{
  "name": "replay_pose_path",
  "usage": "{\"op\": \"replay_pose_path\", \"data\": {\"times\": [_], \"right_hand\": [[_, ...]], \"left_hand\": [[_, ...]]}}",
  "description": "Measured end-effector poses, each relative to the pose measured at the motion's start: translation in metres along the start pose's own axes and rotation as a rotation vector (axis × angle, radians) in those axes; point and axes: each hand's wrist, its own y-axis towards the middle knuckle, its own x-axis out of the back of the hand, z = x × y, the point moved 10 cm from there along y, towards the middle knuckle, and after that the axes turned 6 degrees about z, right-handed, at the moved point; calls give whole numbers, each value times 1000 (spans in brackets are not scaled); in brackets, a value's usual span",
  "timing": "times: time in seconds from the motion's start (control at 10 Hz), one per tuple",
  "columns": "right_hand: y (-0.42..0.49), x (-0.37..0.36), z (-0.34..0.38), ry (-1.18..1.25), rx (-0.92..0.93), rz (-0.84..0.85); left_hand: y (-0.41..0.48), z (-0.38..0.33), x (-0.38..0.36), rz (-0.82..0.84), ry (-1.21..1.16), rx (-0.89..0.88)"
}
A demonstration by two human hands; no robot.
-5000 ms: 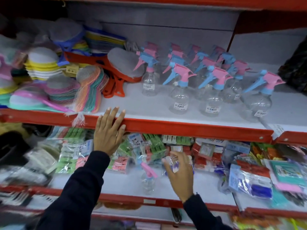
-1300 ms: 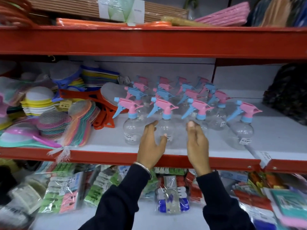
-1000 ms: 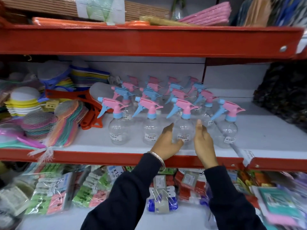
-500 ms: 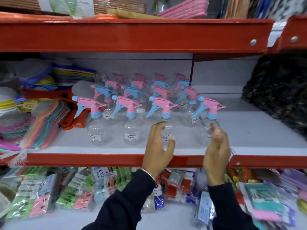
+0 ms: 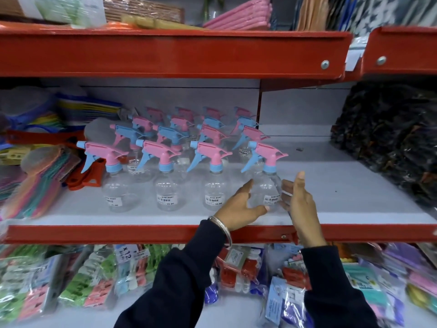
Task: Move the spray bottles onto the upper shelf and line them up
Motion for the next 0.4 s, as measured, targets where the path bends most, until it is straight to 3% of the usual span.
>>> {"op": "replay_pose_path", "data": {"times": [0.2,0.3,0.4], "right_hand": [[-3,-3,-4,14,22,33],[-20,11,10,32,109,-83],[-69,43,-3,-5,188,-274]], "left_hand": [[-12,1,5,-32,15,-10],[-30,-11,15,-146,130,-47],[-70,-38,37,-373,167,-252]]}}
